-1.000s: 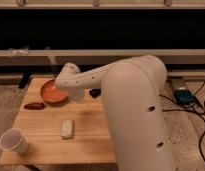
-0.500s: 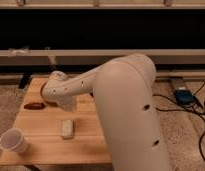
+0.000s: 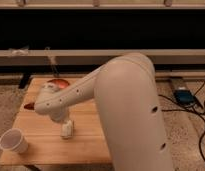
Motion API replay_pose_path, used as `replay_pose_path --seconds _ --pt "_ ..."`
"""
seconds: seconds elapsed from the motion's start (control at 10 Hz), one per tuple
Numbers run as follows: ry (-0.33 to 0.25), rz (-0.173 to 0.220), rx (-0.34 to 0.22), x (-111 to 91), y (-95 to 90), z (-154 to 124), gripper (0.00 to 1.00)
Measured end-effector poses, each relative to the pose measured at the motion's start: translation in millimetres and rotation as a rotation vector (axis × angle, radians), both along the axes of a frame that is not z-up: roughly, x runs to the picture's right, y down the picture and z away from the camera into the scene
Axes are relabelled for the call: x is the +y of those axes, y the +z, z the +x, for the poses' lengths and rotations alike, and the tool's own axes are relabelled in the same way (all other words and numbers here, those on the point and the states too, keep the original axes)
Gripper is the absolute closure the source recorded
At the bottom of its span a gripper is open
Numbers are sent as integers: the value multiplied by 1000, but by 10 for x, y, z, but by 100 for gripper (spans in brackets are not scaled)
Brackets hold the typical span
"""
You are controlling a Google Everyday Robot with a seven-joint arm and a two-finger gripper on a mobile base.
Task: Wipe the white sponge on the table
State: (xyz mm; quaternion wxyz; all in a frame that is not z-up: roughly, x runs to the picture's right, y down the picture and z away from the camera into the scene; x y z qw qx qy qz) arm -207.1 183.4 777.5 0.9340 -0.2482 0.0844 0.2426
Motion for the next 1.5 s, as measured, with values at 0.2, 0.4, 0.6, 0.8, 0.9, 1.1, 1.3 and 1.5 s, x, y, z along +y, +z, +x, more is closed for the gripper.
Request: replay_pose_path --seconds 0.2,0.4,0.6,0.8,0.9,1.1,1.3,1.5 --pt "-16 9 -8 185 -44 -71 70" --pt "-29 22 -9 269 -56 -89 83" --pt "-31 29 -12 307 -58 -51 90" --pt "-27 31 -16 333 -82 -24 75" --pt "-21 34 -15 318 -90 -14 64" --pt "-15 37 -11 291 -77 -21 47" --pt "-8 32 8 271 -5 -34 34" --pt "11 22 38 274 58 -40 34"
